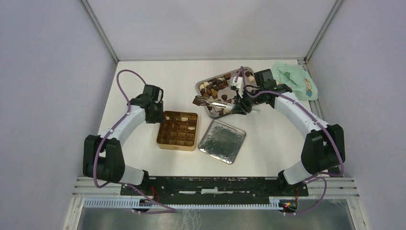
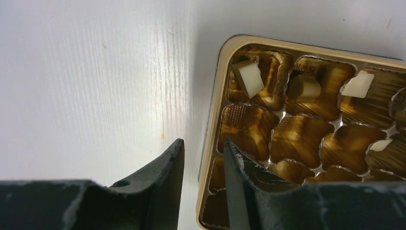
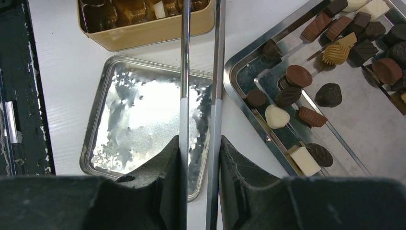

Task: Pack the chocolate
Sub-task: Pick up the packing box from the center of the board.

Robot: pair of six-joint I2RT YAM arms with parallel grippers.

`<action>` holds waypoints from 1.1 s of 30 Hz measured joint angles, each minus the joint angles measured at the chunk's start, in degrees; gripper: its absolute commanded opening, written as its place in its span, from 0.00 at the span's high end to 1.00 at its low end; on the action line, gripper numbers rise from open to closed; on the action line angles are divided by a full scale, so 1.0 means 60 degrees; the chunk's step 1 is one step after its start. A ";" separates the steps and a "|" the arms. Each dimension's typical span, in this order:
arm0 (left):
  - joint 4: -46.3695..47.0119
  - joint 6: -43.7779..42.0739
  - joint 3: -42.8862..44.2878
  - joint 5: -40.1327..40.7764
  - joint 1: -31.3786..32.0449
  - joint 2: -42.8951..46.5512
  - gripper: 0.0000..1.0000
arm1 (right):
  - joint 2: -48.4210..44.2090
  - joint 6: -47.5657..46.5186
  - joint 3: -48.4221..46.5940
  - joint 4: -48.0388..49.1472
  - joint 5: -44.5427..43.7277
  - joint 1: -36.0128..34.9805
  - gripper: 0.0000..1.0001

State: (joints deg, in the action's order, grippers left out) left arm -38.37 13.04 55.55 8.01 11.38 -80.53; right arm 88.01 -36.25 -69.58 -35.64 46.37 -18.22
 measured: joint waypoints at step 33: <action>0.2794 -0.1184 -0.2357 0.0135 0.0000 0.3905 0.98 | -0.0222 -0.0011 -0.0208 -0.0372 0.0200 0.0000 1.00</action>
State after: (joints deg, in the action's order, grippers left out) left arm -21.61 5.93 41.41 8.82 11.38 -57.10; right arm 86.67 -36.32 -70.83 -37.87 47.57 -18.22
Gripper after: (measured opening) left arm 0.049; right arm 0.350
